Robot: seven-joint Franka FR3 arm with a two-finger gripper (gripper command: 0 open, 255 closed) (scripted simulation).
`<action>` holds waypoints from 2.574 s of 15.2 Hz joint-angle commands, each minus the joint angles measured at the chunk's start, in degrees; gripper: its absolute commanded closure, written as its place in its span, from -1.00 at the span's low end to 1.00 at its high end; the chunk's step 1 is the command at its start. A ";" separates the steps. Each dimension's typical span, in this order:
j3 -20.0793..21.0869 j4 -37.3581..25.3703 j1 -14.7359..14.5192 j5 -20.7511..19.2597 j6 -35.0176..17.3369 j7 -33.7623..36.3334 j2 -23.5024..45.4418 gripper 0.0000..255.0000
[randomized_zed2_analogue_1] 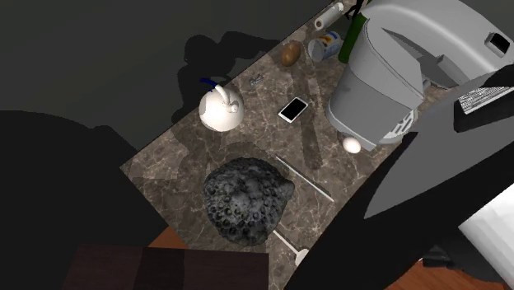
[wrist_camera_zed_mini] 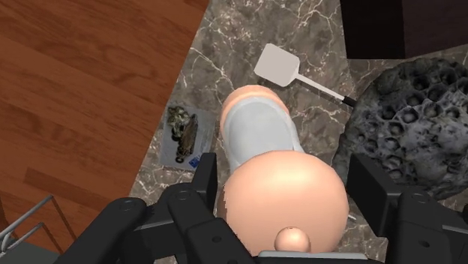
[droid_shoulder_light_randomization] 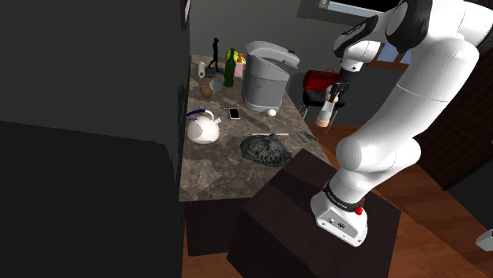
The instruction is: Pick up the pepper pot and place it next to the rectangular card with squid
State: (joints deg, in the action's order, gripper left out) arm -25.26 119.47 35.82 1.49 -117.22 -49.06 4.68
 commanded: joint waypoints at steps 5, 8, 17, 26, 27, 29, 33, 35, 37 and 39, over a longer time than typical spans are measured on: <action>0.12 2.12 0.20 1.24 -4.32 -0.85 2.40 1.00; 0.24 3.01 0.34 1.99 -6.45 -1.36 3.79 1.00; 0.95 4.96 0.95 4.72 -12.65 -3.19 8.52 1.00; 2.32 5.87 1.96 8.00 -18.49 -5.37 13.97 1.00; 2.51 5.90 2.11 8.39 -19.12 -5.63 14.61 1.00; 2.93 5.93 2.41 9.17 -20.35 -6.14 15.92 1.00; 3.86 5.84 3.09 10.75 -22.74 -7.18 18.59 1.00; 4.38 5.71 3.47 11.53 -23.90 -7.69 19.96 1.00; 4.92 5.53 3.86 12.30 -25.04 -8.19 21.34 1.00; 5.49 5.30 4.28 13.05 -26.16 -8.69 22.75 1.00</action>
State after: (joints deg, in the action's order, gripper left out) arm -19.99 124.99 39.84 14.21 -142.94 -57.44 26.79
